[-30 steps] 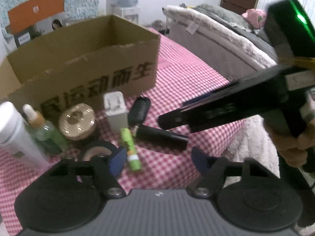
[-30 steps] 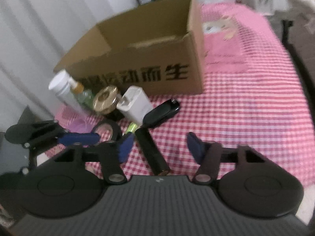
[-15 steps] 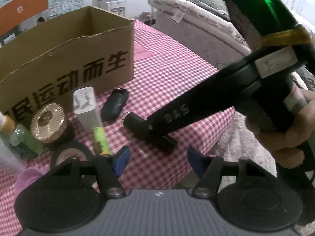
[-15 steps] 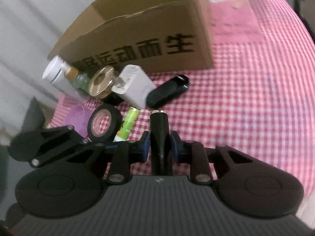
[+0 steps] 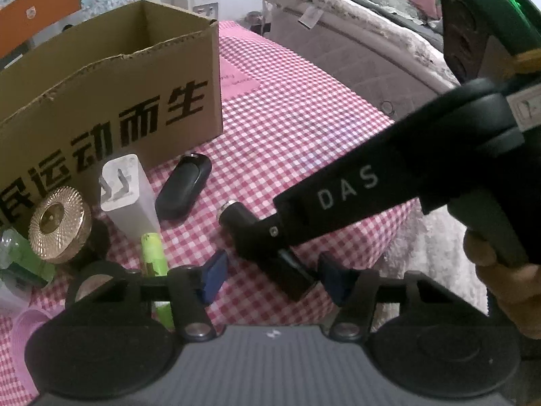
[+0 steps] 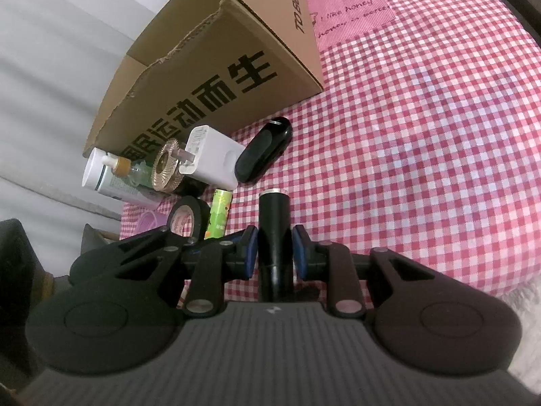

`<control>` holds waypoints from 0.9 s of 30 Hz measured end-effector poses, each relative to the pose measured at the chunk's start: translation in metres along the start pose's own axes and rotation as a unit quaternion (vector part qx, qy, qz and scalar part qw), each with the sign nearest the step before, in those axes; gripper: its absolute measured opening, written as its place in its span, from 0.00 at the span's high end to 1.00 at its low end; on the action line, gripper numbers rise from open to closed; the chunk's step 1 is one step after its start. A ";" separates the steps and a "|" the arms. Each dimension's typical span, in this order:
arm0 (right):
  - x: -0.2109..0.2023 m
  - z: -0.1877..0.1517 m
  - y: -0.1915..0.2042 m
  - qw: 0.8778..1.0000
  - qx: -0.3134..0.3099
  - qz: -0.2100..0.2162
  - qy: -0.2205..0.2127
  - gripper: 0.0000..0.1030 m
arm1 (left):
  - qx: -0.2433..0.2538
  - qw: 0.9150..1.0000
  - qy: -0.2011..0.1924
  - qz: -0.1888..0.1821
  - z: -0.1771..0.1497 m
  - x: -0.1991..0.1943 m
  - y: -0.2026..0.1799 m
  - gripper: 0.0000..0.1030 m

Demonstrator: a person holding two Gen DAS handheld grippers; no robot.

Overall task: Organize rigid objects
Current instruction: 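Carry the black cylinder into the cardboard box and open the right tool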

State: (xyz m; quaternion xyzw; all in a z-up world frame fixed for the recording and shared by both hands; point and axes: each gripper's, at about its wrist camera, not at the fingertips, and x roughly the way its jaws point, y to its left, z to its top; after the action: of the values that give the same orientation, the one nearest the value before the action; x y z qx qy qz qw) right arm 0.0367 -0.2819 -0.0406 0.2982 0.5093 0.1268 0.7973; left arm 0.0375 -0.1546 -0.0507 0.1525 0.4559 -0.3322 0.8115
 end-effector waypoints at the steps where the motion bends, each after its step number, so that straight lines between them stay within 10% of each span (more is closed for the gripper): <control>1: 0.000 0.000 0.000 1.000 -0.001 0.000 0.000 0.80 | 0.001 1.000 -0.001 0.001 0.000 0.000 0.000 0.43; 16: 0.005 -0.007 0.012 1.000 -0.012 0.013 -0.022 0.80 | -0.006 1.000 -0.025 0.008 -0.001 -0.012 0.005 0.57; 27: -0.054 0.000 0.077 0.989 -0.088 0.036 -0.109 0.80 | 0.022 0.989 -0.134 0.051 0.018 -0.098 0.006 0.56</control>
State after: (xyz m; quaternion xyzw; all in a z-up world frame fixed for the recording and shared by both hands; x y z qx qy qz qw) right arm 0.0198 -0.2485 0.0459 0.2570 0.3953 0.1667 0.8660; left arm 0.0177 -0.1207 0.0416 0.1479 0.3271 -0.3176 0.8776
